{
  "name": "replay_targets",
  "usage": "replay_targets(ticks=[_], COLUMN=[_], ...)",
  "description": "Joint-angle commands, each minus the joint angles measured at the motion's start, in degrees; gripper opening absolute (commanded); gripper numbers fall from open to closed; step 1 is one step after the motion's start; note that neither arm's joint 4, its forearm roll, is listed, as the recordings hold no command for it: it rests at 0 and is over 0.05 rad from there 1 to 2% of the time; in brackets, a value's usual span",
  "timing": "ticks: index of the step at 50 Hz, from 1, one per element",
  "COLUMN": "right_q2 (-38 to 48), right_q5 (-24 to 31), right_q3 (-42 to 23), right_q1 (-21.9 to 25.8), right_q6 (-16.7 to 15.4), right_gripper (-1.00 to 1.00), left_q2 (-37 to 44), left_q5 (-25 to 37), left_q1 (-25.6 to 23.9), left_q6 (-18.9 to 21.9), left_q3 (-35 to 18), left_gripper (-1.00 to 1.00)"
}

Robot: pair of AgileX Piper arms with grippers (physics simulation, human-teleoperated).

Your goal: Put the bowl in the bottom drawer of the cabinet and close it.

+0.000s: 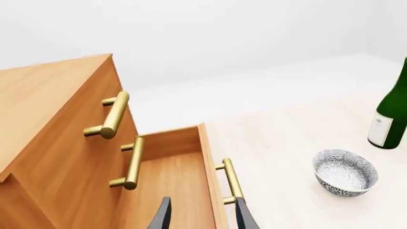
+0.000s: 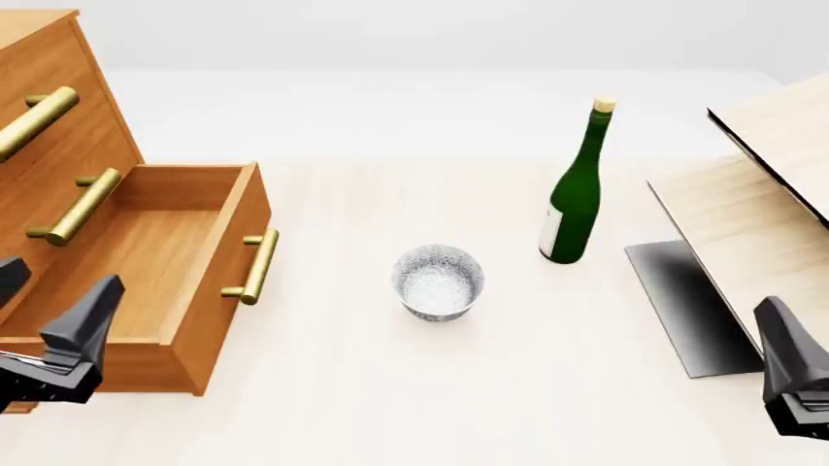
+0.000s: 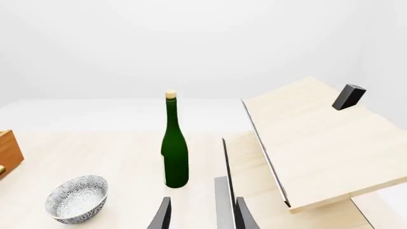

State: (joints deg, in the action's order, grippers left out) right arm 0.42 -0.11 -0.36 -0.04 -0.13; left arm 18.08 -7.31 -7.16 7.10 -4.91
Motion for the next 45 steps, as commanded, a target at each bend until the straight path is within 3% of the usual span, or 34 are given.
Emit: replay_targets(ticks=[1,7,9,18,31,45], right_q2=[-0.01,-0.01,0.0,-0.01,0.0,-0.01], right_q5=[0.03,0.03,0.03,0.03,0.03,0.03], right_q3=[-0.02,-0.02,-0.02,-0.02,-0.02,-0.02], right_q1=[0.01,0.03,0.01,0.0,0.02,0.02], right_q6=[-0.02,-0.03,-0.01,-0.02,-0.03,-0.03], right_gripper=[1.0,1.0,1.0,1.0,1.0,1.0], left_q2=[12.92,19.23,18.63,23.21,24.1,28.98], left_q5=[-5.84,-7.7,-7.44,-5.51,-0.55,1.43], left_q1=[-0.32,-0.45,-0.95,-0.57,-0.44,-1.12], left_q6=[-3.65,-3.05,-1.54,-2.96,0.53,-1.0], left_q3=[-2.29,-3.74,-3.67,-6.12,-8.94,-11.91], left_gripper=[1.0,1.0,1.0,1.0,1.0,1.0])
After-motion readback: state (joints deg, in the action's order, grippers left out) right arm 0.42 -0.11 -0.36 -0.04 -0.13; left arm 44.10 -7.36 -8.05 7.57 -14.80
